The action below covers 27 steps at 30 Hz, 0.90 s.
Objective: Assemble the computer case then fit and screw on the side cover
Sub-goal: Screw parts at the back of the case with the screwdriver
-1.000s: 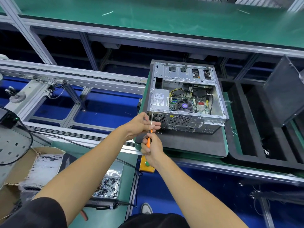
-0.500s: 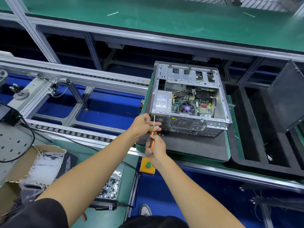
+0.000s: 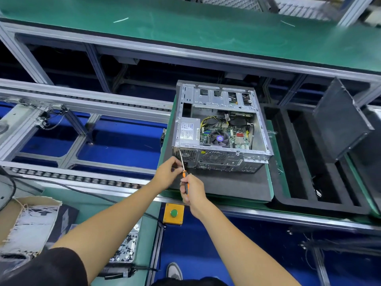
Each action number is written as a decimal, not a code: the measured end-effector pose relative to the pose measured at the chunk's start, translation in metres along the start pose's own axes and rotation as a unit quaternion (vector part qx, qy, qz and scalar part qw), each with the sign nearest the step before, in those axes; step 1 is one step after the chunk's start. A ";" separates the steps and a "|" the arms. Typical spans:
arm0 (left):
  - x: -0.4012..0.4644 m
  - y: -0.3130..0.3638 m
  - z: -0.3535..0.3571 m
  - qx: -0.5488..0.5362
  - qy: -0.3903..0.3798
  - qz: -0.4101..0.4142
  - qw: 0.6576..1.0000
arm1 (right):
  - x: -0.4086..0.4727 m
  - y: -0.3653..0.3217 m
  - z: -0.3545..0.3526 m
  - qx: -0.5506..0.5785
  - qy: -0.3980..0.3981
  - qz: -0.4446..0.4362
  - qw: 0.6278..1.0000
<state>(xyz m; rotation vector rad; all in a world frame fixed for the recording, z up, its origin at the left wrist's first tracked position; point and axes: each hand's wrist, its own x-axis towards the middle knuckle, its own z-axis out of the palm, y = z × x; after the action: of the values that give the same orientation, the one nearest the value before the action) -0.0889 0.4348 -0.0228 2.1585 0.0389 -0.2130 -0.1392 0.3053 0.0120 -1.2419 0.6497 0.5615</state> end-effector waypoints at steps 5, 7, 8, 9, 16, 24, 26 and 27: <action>0.003 0.012 0.021 0.018 -0.066 -0.024 0.997 | 0.004 -0.006 -0.010 -0.027 0.025 0.012 0.999; 0.005 0.013 0.025 0.003 -0.049 -0.068 0.996 | 0.005 -0.007 -0.014 -0.035 0.031 0.022 0.999; 0.007 0.014 0.028 0.000 -0.056 -0.077 0.995 | 0.006 -0.008 -0.016 -0.036 0.032 0.023 0.999; 0.010 0.013 0.029 0.019 -0.067 -0.078 0.994 | 0.008 -0.008 -0.017 -0.036 0.032 0.020 0.999; 0.027 0.006 0.032 0.256 -0.083 0.028 0.963 | 0.013 -0.007 -0.029 -0.063 0.021 -0.003 0.998; 0.027 -0.002 0.032 0.274 -0.050 0.016 0.960 | 0.021 -0.003 -0.053 -0.062 0.038 0.006 0.997; 0.028 -0.002 0.034 0.294 -0.060 0.009 0.954 | 0.025 -0.001 -0.059 -0.064 0.048 0.011 0.997; 0.027 -0.002 0.036 0.300 -0.057 0.009 0.952 | 0.027 0.000 -0.061 -0.066 0.052 0.015 0.996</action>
<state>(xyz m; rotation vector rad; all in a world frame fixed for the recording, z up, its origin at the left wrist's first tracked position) -0.0674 0.4047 -0.0489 2.7462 -0.1299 -0.3760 -0.1294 0.2474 -0.0187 -1.3943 0.7277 0.5751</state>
